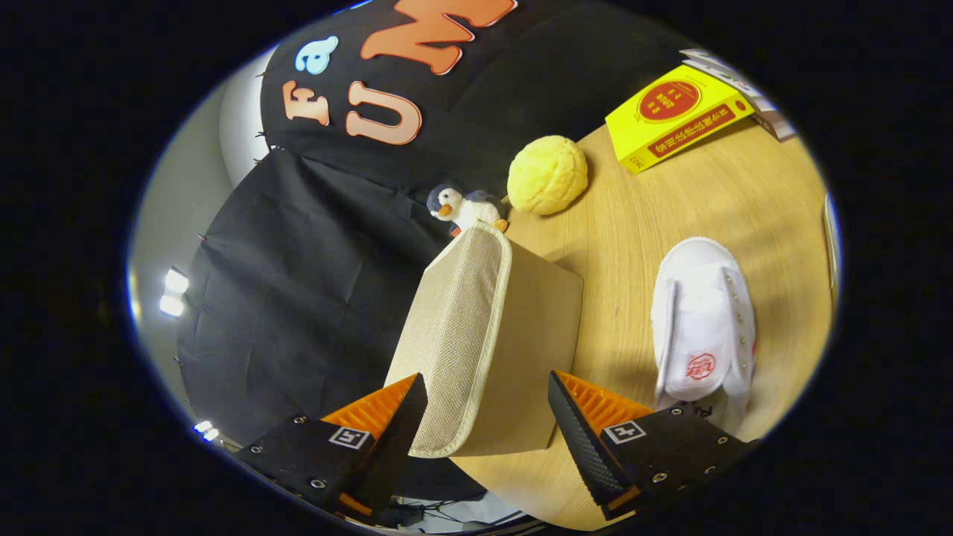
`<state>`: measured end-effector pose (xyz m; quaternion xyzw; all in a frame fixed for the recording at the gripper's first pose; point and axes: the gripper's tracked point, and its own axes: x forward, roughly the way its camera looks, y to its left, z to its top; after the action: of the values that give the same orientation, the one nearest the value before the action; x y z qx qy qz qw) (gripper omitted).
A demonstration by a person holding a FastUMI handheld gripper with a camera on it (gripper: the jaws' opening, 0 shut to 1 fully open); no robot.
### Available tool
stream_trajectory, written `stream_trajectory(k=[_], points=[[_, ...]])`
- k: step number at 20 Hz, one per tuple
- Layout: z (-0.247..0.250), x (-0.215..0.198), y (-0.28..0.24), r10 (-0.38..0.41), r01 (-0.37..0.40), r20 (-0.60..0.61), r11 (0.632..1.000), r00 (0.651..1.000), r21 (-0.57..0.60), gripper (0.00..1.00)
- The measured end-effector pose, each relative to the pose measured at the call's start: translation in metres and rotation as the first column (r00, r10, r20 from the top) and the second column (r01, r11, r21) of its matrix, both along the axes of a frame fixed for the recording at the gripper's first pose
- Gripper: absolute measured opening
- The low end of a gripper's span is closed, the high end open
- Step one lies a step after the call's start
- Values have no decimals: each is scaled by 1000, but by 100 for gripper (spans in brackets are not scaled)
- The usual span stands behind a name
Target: Open the storage box then place both shoes into the box .Put the left shoe in first, then the right shoe, with the right side of both shoes facing outward in a uniform manner.
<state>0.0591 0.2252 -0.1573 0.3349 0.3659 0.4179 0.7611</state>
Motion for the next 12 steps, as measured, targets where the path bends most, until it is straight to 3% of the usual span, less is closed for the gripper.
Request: stream_trajectory(k=[6,9,12], points=[[4,-8,23,96,-84,-97,990,991,116,97],[19,-20,30,168,-139,-126,968,978,211,95],[18,-20,30,183,-152,-120,961,976,230,85]])
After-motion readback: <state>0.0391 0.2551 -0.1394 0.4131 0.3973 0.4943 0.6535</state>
